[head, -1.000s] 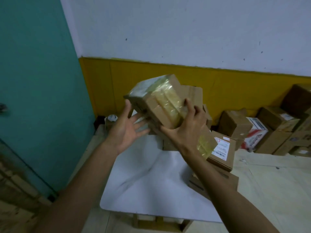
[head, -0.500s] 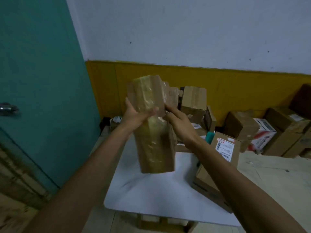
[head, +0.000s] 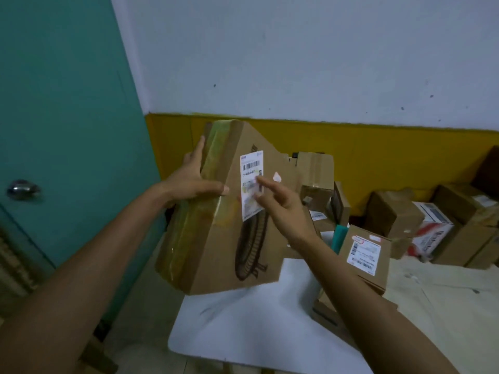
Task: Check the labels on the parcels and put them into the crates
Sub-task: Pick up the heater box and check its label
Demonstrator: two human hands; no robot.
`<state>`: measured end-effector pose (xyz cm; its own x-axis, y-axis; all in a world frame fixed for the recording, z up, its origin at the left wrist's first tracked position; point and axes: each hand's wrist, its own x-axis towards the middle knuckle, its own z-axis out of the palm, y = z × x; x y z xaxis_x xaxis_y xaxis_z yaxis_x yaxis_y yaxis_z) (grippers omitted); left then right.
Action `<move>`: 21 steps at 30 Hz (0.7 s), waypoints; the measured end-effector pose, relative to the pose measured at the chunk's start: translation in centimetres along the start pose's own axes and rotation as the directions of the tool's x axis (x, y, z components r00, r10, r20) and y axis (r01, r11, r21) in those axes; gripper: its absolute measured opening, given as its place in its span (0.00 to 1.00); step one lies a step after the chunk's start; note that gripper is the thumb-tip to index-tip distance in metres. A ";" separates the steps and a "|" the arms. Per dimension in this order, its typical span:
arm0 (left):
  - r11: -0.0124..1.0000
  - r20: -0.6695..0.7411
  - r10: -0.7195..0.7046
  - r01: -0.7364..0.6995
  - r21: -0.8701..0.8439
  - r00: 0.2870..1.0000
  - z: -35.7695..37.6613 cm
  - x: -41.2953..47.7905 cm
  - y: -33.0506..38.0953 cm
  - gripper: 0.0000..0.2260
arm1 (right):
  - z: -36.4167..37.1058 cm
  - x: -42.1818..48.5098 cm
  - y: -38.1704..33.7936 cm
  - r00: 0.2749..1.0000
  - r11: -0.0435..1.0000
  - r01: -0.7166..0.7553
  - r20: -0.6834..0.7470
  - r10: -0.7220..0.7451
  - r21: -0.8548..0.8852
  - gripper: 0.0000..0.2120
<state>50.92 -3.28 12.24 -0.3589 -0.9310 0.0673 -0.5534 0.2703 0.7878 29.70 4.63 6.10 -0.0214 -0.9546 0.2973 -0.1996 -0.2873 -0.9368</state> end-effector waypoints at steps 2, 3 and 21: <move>0.986 0.086 0.072 -0.058 -0.153 0.994 -1.2 -1.2 0.2 0.62 | -1.2 0.1 2.0 0.943 0.993 -0.114 -0.311 0.118 0.032 0.27; 0.973 0.103 0.105 -0.081 -0.218 0.989 -1.7 -1.7 0.3 0.61 | -1.9 0.0 3.0 0.880 0.985 -0.165 -0.445 0.169 0.049 0.31; 0.938 0.137 0.110 -0.057 -0.343 0.984 -0.7 -1.9 -0.1 0.38 | -8.4 -4.0 7.3 0.859 0.521 -0.004 -0.264 0.439 0.853 0.30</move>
<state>52.14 -1.74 12.49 -0.5172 -0.8531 0.0688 -0.2410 0.2223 0.9447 20.12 6.96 -0.40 -0.3645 -0.9250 -0.1072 0.7320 -0.2134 -0.6470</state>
